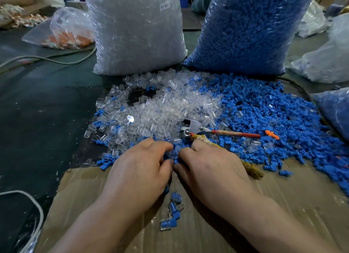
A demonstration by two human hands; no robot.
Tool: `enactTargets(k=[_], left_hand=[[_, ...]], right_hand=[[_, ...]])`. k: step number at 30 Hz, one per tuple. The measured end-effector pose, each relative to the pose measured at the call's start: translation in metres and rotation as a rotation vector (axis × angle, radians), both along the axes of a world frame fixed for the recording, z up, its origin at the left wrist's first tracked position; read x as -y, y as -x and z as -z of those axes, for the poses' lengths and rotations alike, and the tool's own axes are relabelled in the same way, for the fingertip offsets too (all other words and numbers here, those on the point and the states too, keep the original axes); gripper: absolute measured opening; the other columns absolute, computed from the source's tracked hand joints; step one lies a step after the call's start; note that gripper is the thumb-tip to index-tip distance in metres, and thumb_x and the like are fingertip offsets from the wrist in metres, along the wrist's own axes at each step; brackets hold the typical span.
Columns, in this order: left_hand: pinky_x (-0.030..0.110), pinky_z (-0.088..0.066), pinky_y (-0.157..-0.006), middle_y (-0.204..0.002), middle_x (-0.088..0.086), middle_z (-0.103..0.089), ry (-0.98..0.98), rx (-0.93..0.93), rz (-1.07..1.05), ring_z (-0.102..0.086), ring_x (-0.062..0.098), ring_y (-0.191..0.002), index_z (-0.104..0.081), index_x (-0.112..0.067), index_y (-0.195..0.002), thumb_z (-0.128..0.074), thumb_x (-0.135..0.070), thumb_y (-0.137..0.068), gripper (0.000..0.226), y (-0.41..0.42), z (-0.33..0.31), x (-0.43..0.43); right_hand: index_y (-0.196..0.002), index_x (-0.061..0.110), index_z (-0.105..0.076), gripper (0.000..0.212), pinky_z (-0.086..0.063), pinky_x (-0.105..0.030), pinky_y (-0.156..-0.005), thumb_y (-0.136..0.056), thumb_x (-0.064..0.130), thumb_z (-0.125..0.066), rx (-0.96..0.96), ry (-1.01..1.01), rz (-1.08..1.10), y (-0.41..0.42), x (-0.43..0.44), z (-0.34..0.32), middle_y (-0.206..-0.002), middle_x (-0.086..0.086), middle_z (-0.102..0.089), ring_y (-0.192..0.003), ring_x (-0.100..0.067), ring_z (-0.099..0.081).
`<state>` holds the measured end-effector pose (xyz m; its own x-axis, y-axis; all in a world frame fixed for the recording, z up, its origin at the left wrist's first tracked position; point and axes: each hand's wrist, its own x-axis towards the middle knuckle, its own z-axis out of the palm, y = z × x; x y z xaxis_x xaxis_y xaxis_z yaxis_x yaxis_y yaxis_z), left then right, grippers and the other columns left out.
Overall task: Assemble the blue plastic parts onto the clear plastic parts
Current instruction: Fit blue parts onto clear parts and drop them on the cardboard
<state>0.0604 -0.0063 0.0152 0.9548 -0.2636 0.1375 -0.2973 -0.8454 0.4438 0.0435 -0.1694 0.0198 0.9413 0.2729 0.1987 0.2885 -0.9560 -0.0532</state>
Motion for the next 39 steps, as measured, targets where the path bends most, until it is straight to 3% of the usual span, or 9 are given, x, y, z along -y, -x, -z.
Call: enactTargets(k=[4,9,12,16,22,25,28,32,39], left_hand=[[0.030,-0.049,-0.071,-0.085,-0.020,-0.054,0.075,0.004,-0.039,-0.055,0.000,-0.079,-0.062,-0.043,-0.100,-0.064,-0.041,-0.089,0.012,0.001,0.001,-0.002],[0.020,-0.042,-0.061,-0.084,-0.021,-0.054,0.233,0.055,-0.098,-0.056,-0.001,-0.079,-0.057,-0.042,-0.086,-0.067,-0.042,-0.083,0.011,0.000,0.005,0.000],[0.018,-0.044,-0.053,-0.088,-0.012,-0.060,0.429,0.066,-0.167,-0.061,0.001,-0.075,-0.060,-0.038,-0.084,-0.068,-0.039,-0.084,0.009,0.000,0.005,-0.002],[0.018,-0.052,-0.050,-0.082,0.002,-0.072,0.896,-0.095,-0.205,-0.067,0.009,-0.062,-0.068,-0.030,-0.085,-0.072,-0.017,-0.088,0.014,0.002,0.001,-0.001],[0.019,-0.056,-0.057,-0.082,-0.002,-0.073,0.913,-0.169,-0.200,-0.074,0.011,-0.072,-0.068,-0.034,-0.087,-0.073,-0.023,-0.088,0.012,-0.002,0.005,-0.009],[0.033,-0.062,-0.063,-0.085,-0.008,-0.072,0.708,-0.107,-0.141,-0.073,0.012,-0.076,-0.063,-0.042,-0.091,-0.069,-0.050,-0.088,0.011,0.000,0.009,-0.011],[0.048,-0.061,-0.068,-0.085,-0.014,-0.070,0.578,-0.027,-0.116,-0.069,0.011,-0.073,-0.059,-0.045,-0.095,-0.061,-0.053,-0.085,0.012,0.004,0.009,-0.009],[0.050,-0.061,-0.067,-0.082,-0.012,-0.072,0.577,-0.087,-0.048,-0.072,0.013,-0.073,-0.060,-0.044,-0.095,-0.061,-0.050,-0.083,0.013,0.006,0.006,-0.009],[0.035,-0.062,-0.064,-0.083,-0.009,-0.073,0.677,-0.076,-0.060,-0.072,0.013,-0.075,-0.062,-0.043,-0.094,-0.056,-0.064,-0.072,0.031,0.008,-0.001,-0.009]], right_hand=[[-0.086,0.028,-0.051,0.013,-0.025,-0.032,-0.048,-0.091,0.035,-0.061,-0.044,-0.036,-0.019,-0.001,0.002,0.002,-0.074,0.008,-0.033,-0.065,-0.019,-0.053],[-0.099,0.029,-0.049,0.013,-0.036,-0.035,-0.058,-0.099,0.041,-0.045,-0.048,-0.174,-0.037,-0.002,0.011,-0.001,-0.089,0.007,-0.052,-0.078,-0.021,-0.055],[-0.092,0.032,-0.049,0.016,-0.044,-0.036,-0.068,-0.097,0.046,-0.044,-0.062,-0.419,-0.002,-0.002,0.016,-0.002,-0.084,0.013,-0.055,-0.078,-0.012,-0.054],[-0.088,0.034,-0.060,0.011,-0.047,-0.031,-0.047,-0.094,0.042,-0.057,-0.216,-0.944,0.118,-0.003,0.020,-0.006,-0.063,0.008,-0.061,-0.051,-0.005,-0.054],[-0.082,0.022,-0.064,0.012,-0.046,-0.029,-0.042,-0.094,0.024,-0.064,-0.540,-1.444,0.116,-0.001,0.021,-0.011,-0.057,0.000,-0.057,-0.046,-0.017,-0.054],[-0.087,0.030,-0.065,0.015,-0.055,-0.031,-0.050,-0.094,0.016,-0.063,-0.561,-1.377,0.117,0.001,0.018,-0.006,-0.059,-0.002,-0.064,-0.052,-0.019,-0.062],[-0.096,0.039,-0.060,0.014,-0.059,-0.036,-0.068,-0.093,0.026,-0.063,-0.410,-1.052,0.094,0.003,0.017,0.000,-0.072,0.008,-0.071,-0.064,-0.009,-0.067],[-0.102,0.041,-0.056,0.013,-0.052,-0.023,-0.074,-0.092,0.034,-0.062,-0.288,-0.872,0.092,0.005,0.015,-0.001,-0.088,0.021,-0.068,-0.079,0.002,-0.063],[-0.102,0.037,-0.058,0.008,-0.050,-0.023,-0.077,-0.095,0.034,-0.058,-0.224,-0.831,0.084,0.006,0.011,0.000,-0.093,0.018,-0.065,-0.088,0.002,-0.060]])
